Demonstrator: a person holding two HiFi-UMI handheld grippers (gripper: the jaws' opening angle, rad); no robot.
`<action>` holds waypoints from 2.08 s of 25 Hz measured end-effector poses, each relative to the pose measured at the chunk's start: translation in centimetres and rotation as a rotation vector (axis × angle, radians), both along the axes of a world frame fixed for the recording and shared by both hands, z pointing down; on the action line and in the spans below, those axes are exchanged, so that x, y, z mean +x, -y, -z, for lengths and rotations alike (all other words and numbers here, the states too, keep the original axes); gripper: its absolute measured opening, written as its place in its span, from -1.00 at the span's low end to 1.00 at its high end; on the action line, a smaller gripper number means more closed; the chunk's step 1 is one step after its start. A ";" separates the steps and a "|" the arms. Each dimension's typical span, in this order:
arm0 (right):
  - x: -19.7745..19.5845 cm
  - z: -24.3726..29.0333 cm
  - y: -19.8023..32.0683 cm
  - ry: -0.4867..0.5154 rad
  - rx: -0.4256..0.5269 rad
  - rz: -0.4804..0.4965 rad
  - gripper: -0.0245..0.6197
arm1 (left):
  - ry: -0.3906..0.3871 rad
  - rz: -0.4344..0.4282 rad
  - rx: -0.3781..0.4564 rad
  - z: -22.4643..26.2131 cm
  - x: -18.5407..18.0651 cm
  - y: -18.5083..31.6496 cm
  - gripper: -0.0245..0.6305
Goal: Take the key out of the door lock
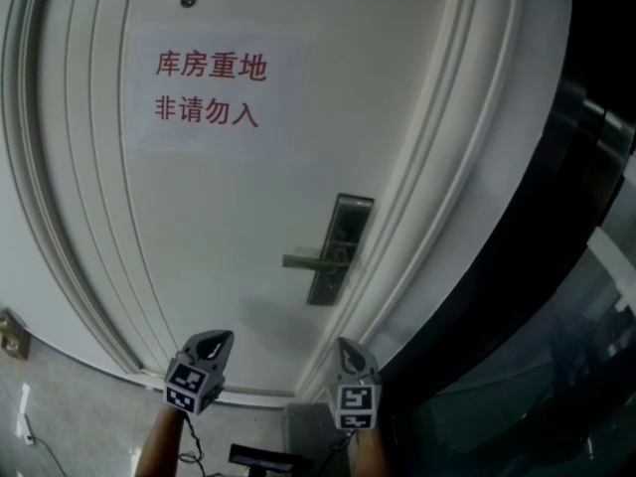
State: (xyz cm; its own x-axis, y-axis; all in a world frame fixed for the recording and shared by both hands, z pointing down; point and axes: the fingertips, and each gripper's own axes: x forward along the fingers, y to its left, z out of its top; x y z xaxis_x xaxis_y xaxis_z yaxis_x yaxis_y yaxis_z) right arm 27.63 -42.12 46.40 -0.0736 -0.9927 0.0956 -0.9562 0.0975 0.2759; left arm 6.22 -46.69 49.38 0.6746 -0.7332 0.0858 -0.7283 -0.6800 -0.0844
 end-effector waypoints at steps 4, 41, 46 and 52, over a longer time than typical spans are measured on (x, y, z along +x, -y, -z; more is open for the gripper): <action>-0.1 0.8 1.1 -0.110 0.012 -0.002 -0.89 | -0.005 0.012 -0.004 -0.2 -0.3 0.3 -0.90; -0.4 4.3 9.2 -1.108 0.152 -0.116 -0.69 | -0.024 0.067 -0.017 -0.5 -3.6 1.5 -0.90; -0.5 3.9 10.1 -1.121 0.151 -0.104 -0.62 | -0.026 0.081 -0.020 -0.7 -4.1 1.7 -0.90; -0.8 4.0 10.9 -1.109 0.168 -0.105 -0.62 | -0.027 0.088 -0.025 -0.8 -4.2 1.9 -0.90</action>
State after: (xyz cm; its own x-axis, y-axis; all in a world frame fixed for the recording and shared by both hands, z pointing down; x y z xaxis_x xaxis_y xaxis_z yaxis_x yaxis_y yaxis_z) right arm 26.85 -53.06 42.38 0.0538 -0.9954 -0.0794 -0.1759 -0.0877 0.9805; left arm 2.03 -48.63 50.19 0.6099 -0.7877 0.0871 -0.7872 -0.6148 -0.0480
